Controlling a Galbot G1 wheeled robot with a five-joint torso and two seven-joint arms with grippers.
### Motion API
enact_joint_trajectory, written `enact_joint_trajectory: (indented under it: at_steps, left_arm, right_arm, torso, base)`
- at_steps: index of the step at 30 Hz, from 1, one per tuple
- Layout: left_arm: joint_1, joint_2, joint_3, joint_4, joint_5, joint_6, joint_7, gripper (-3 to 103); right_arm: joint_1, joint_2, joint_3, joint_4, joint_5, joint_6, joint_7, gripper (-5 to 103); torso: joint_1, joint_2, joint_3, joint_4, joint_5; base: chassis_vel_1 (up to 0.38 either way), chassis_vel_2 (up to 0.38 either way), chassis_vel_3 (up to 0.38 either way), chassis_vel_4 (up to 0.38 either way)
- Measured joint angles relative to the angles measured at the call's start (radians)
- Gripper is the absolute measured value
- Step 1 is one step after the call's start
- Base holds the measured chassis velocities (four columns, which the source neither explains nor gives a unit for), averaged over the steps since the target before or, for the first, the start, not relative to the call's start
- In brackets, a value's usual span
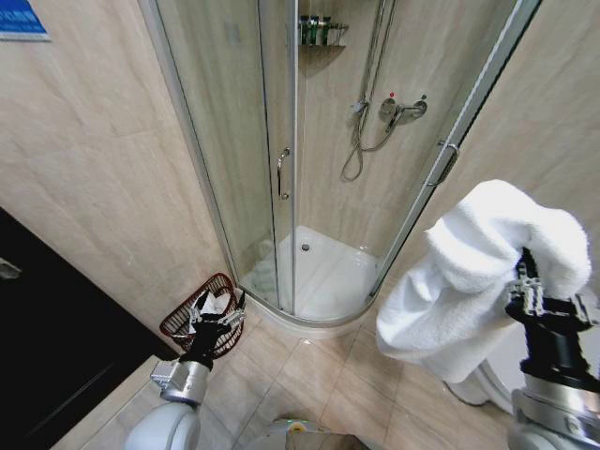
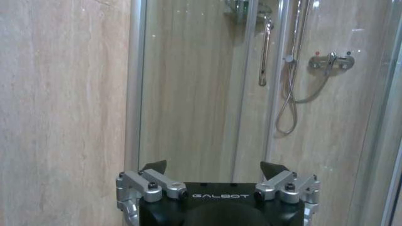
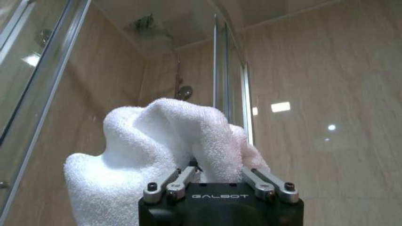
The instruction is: Discard the used towel into the hamper.
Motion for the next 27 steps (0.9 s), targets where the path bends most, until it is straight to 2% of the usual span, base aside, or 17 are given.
enact_joint_trajectory:
  at_steps: [7,27]
  left_arm:
    - [0.0,0.0,0.0,0.0,0.0,0.0,0.0,100]
    - [0.0,0.0,0.0,0.0,0.0,0.0,0.0,100]
  right_arm:
    - [0.001,0.0,0.001,0.0,0.0,0.0,0.001,20]
    - [0.004,-0.003,-0.003,-0.001,-0.001,0.0,0.001,20]
  torso:
    - [0.015,0.033,0.018,0.0,0.0]
    - [0.013,0.028,0.016,0.0,0.0]
  base:
    - [0.0,0.0,0.0,0.0]
    - [0.0,0.0,0.0,0.0]
